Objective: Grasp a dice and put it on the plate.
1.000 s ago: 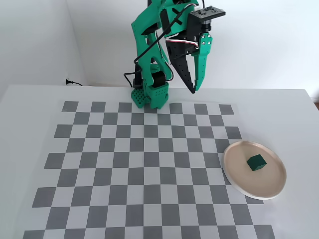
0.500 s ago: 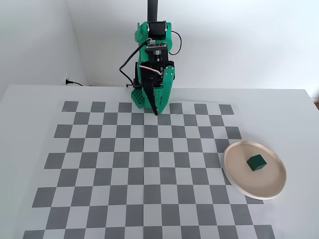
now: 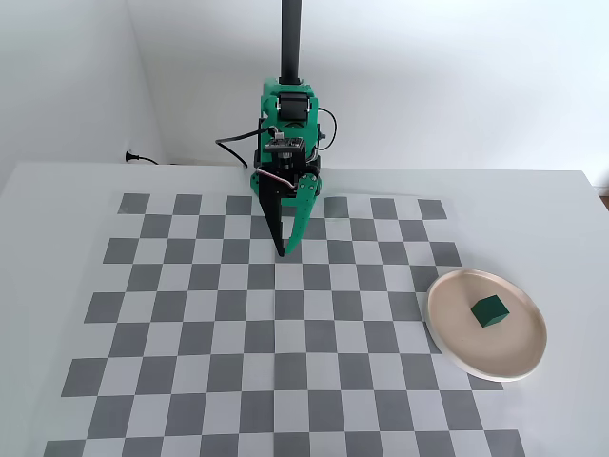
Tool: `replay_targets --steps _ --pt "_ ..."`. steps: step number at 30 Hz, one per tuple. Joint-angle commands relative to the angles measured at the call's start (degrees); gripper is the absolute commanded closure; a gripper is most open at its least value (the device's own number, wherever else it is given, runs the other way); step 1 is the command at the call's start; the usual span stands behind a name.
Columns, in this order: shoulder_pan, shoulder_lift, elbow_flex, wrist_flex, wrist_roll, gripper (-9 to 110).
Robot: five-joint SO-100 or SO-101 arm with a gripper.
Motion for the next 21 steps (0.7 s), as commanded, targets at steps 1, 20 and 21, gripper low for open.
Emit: replay_targets --steps 1,20,21 --pt "0.88 1.23 3.16 -5.36 -0.88 106" --pt "1.41 1.32 11.34 -11.16 24.96 106" --pt "1.05 1.32 11.34 -11.78 27.86 106"
